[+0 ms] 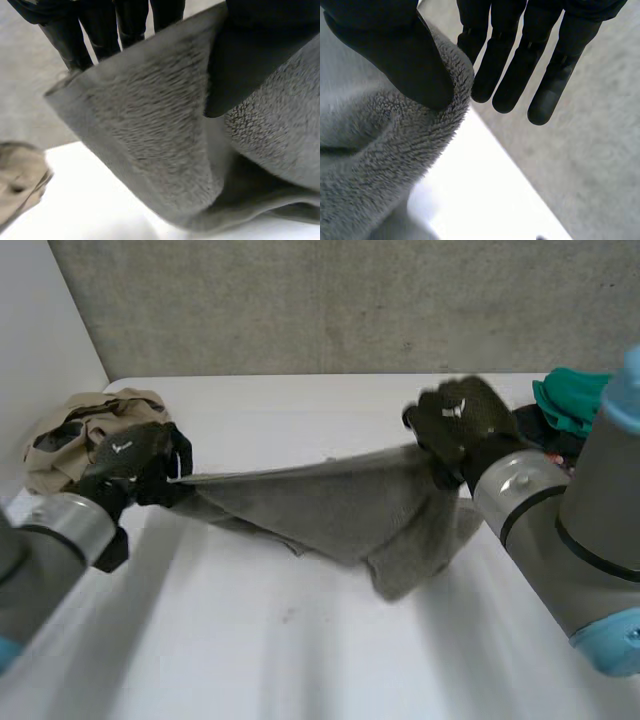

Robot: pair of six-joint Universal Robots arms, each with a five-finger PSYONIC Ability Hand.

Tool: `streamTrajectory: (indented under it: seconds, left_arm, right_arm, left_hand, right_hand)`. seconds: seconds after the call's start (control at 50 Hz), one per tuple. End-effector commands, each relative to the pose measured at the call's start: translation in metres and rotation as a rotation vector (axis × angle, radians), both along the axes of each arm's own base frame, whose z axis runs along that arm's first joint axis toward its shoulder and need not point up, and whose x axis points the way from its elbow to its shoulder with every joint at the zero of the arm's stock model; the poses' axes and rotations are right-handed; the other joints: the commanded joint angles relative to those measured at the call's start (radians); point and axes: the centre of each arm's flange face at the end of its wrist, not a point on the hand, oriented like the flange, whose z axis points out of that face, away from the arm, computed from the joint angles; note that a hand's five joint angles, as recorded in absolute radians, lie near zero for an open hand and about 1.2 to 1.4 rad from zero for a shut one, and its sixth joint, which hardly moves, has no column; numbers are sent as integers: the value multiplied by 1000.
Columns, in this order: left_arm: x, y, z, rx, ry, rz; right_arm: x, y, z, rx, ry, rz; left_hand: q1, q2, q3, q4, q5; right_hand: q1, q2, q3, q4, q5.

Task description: Fold the laundry.

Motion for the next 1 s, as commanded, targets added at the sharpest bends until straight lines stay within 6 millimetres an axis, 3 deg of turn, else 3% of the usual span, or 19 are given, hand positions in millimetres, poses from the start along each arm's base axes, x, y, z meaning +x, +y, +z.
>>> streamTrajectory:
  seconds: [0.02, 0.14, 0.22, 0.24, 0.3, 0.32, 0.36, 0.38, 0.4, 0.42, 0.46, 0.48, 0.54, 0.6, 0.68, 0.74, 0.82, 0.94, 1.0]
  left_arm:
    - [1, 10, -2, 72, -103, -180]
    - [2, -31, -25, 45, -257, -138]
    - [-10, -71, -14, -96, -336, -112]
    - [-19, -86, 2, -181, -340, -99]
    - [-33, -104, 39, -338, -309, -73]
    - [-40, -114, 67, -451, -276, -49]
    - [-43, -122, 98, -574, -233, -6]
    - [-44, -124, 114, -635, -208, 17]
    - [-46, -127, 145, -754, -137, 67]
    - [-46, -127, 156, -798, -109, 87]
    - [-45, -124, 187, -905, -15, 129]
    - [-44, -124, 194, -925, 12, 136]
    - [-44, -119, 202, -925, 65, 118]
    - [-41, -116, 189, -849, 59, 99]
    - [-34, -111, 163, -735, 31, 90]
    - [-32, -104, 142, -661, 11, 75]
    - [-29, -89, 96, -524, -43, 23]
    - [-24, -49, 8, -252, -125, -97]
    - [-22, -25, -30, -143, -171, -161]
  right_arm:
    - [1, -13, -49, 102, 129, 63]
    - [18, -45, -76, 121, 106, 50]
    - [29, -79, -69, 32, 73, -7]
    - [32, -87, -62, -2, 56, -23]
    - [41, -116, -24, -180, -63, -75]
    - [43, -122, -10, -238, -105, -84]
    - [46, -132, 29, -401, -241, -97]
    - [47, -132, 43, -456, -290, -95]
    - [46, -133, 58, -516, -338, -94]
    - [44, -131, 83, -621, -438, -88]
    - [42, -125, 105, -714, -524, -71]
    - [40, -118, 120, -782, -584, -56]
    - [38, -108, 130, -830, -625, -40]
    - [40, -97, 126, -799, -601, -7]
    - [41, -88, 102, -674, -520, 16]
    - [41, -80, 69, -530, -420, 15]
    - [35, -67, 18, -337, -272, 6]
    - [20, -35, -71, -25, -70, 8]
    - [16, -24, -99, 62, -14, 13]
  left_hand:
    - [217, 203, 208, 197, 250]
    - [217, 203, 208, 197, 250]
    - [217, 203, 208, 197, 250]
    - [217, 203, 208, 197, 250]
    - [217, 203, 208, 197, 250]
    - [217, 203, 208, 197, 250]
    - [217, 203, 208, 197, 250]
    - [217, 203, 208, 197, 250]
    - [217, 203, 208, 197, 250]
    - [217, 203, 208, 197, 250]
    - [217, 203, 208, 197, 250]
    - [217, 203, 208, 197, 250]
    - [217, 203, 208, 197, 250]
    - [217, 203, 208, 197, 250]
    - [217, 203, 208, 197, 250]
    - [217, 203, 208, 197, 250]
    - [217, 203, 208, 197, 250]
    - [217, 203, 208, 197, 250]
    - [217, 203, 208, 197, 250]
  right_hand:
    - [259, 219, 206, 198, 229]
    - [259, 219, 206, 198, 229]
    - [259, 219, 206, 198, 229]
    - [259, 219, 206, 198, 229]
    - [259, 219, 206, 198, 229]
    - [259, 219, 206, 198, 229]
    - [259, 219, 206, 198, 229]
    - [259, 219, 206, 198, 229]
    - [259, 219, 206, 198, 229]
    - [259, 219, 206, 198, 229]
    - [259, 219, 206, 198, 229]
    - [259, 219, 206, 198, 229]
    - [259, 219, 206, 198, 229]
    - [259, 219, 206, 198, 229]
    - [259, 219, 206, 198, 229]
    - [259, 219, 206, 198, 229]
    - [259, 219, 206, 198, 229]
    - [259, 219, 206, 198, 229]
    - [259, 219, 206, 198, 229]
